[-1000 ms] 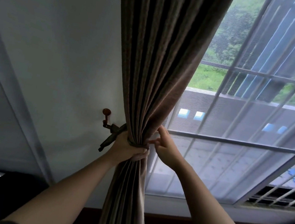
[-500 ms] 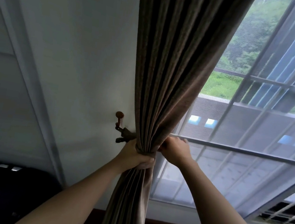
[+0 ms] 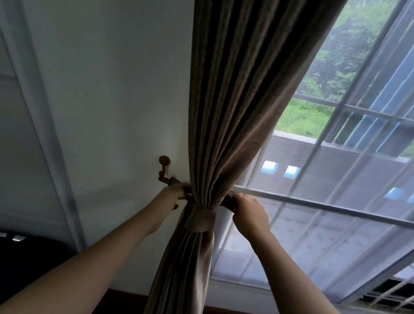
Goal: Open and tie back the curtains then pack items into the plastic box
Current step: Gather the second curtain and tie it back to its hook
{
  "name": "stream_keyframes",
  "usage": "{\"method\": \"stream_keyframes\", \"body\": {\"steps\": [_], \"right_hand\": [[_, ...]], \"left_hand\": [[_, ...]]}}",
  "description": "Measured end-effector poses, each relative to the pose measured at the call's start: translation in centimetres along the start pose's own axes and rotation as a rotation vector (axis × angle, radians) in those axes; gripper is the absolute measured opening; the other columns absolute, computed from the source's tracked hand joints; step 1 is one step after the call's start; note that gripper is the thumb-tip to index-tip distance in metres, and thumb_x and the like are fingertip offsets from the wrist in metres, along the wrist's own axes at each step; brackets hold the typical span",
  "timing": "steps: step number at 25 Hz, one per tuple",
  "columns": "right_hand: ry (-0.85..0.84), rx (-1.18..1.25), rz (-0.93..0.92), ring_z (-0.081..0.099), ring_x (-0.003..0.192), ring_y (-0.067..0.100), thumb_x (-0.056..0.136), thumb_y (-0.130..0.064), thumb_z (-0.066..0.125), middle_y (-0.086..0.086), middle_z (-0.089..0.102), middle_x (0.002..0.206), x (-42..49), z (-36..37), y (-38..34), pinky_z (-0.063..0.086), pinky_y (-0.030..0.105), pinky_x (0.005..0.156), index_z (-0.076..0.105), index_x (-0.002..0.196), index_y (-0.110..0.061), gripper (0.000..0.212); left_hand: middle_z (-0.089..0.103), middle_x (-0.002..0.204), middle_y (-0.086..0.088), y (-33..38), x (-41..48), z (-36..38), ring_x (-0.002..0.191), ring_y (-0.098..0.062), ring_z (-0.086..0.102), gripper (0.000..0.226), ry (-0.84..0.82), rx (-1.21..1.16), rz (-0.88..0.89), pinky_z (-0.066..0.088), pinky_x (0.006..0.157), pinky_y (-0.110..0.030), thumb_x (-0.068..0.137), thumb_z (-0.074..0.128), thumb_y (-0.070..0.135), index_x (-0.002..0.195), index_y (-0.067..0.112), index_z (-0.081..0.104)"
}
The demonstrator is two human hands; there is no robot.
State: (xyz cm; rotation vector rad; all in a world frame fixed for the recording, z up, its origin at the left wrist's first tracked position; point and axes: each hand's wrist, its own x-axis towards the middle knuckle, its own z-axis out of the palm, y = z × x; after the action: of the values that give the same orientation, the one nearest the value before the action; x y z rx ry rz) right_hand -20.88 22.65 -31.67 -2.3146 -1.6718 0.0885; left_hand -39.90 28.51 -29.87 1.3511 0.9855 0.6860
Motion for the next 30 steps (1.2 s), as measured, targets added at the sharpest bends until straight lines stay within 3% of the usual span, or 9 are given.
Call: {"method": "stream_keyframes", "body": {"steps": [2,5,11,13,18,20,23,27,30], "right_hand": [[-0.008,0.003,-0.003,0.057,0.093,0.036,0.082,0.000,0.041,0.014,0.061,0.100,-0.2,0.6,0.1,0.041,0.037,0.061,0.053,0.108,-0.013,0.031],[-0.042,0.077,-0.038,0.059,0.085,0.039,0.089,-0.010,0.046,0.018,0.061,0.093,-0.8,1.8,0.0,0.047,0.042,0.066,0.046,0.104,-0.007,0.015],[0.022,0.229,-0.024,0.058,0.081,0.034,0.087,-0.023,0.057,0.014,0.065,0.088,-1.5,2.5,0.4,0.036,0.034,0.061,0.050,0.091,-0.006,0.019],[0.003,0.262,0.031,0.056,0.077,0.031,0.087,-0.025,0.056,0.012,0.065,0.088,-1.9,3.0,0.5,0.034,0.032,0.058,0.050,0.089,-0.008,0.018],[-0.147,0.205,0.096,0.061,0.086,0.031,0.080,-0.033,0.061,0.008,0.068,0.092,-2.0,3.4,0.9,0.045,0.033,0.064,0.058,0.099,-0.016,0.026],[-0.136,0.204,0.065,0.062,0.085,0.030,0.079,-0.031,0.062,0.007,0.069,0.091,-2.4,2.7,0.8,0.046,0.033,0.065,0.059,0.098,-0.016,0.024],[0.000,0.235,0.001,0.060,0.076,0.031,0.082,-0.028,0.061,0.008,0.066,0.078,-5.0,2.8,0.7,0.034,0.031,0.057,0.057,0.086,-0.011,0.019],[0.099,0.306,-0.034,0.052,0.059,0.029,0.081,-0.025,0.065,0.010,0.061,0.063,-8.5,3.6,-0.3,0.028,0.031,0.053,0.056,0.074,-0.008,0.021],[0.120,0.438,-0.076,0.042,0.052,0.012,0.080,-0.021,0.066,-0.004,0.047,0.053,-9.6,3.3,-2.2,0.028,0.015,0.047,0.056,0.070,-0.009,0.018]], "left_hand": [[0.063,0.104,0.005,0.6,0.4,-0.1,0.099,-0.012,0.059,0.019,0.036,0.125,-0.009,0.045,0.086,-0.030,0.095,0.044,0.025,0.091,0.027,0.062],[0.068,0.098,-0.003,0.3,0.8,-0.3,0.094,-0.019,0.064,0.019,0.023,0.185,0.011,0.047,0.076,-0.026,0.093,0.050,0.028,0.085,0.024,0.067],[0.070,0.090,-0.009,1.2,1.2,-0.1,0.080,-0.015,0.064,0.018,0.048,0.377,0.140,0.045,0.063,-0.018,0.090,0.055,0.016,0.093,0.005,0.068],[0.066,0.080,-0.006,1.6,1.2,0.1,0.071,-0.012,0.060,0.019,0.058,0.504,0.180,0.042,0.059,-0.016,0.090,0.056,0.015,0.086,0.000,0.066],[0.053,0.062,0.004,2.1,0.9,0.2,0.059,-0.010,0.052,0.029,0.163,0.604,0.217,0.034,0.046,-0.007,0.089,0.051,0.004,0.062,0.013,0.052],[0.060,0.069,0.000,1.3,0.4,-0.3,0.065,-0.014,0.059,0.023,0.164,0.574,0.214,0.040,0.054,-0.006,0.091,0.050,0.010,0.070,0.011,0.058],[0.068,0.090,-0.002,-1.2,-0.3,-1.0,0.081,-0.016,0.066,0.015,0.115,0.579,0.248,0.052,0.070,-0.024,0.091,0.055,0.021,0.098,0.012,0.065],[0.070,0.084,0.002,-1.6,-0.4,-1.8,0.083,-0.013,0.068,0.008,0.052,0.453,0.223,0.055,0.078,-0.027,0.085,0.061,0.018,0.083,0.024,0.066],[0.070,0.080,0.000,-1.4,-0.5,-1.7,0.082,-0.013,0.065,0.014,-0.101,0.492,0.118,0.049,0.082,-0.030,0.081,0.063,0.020,0.068,0.017,0.070]]}}
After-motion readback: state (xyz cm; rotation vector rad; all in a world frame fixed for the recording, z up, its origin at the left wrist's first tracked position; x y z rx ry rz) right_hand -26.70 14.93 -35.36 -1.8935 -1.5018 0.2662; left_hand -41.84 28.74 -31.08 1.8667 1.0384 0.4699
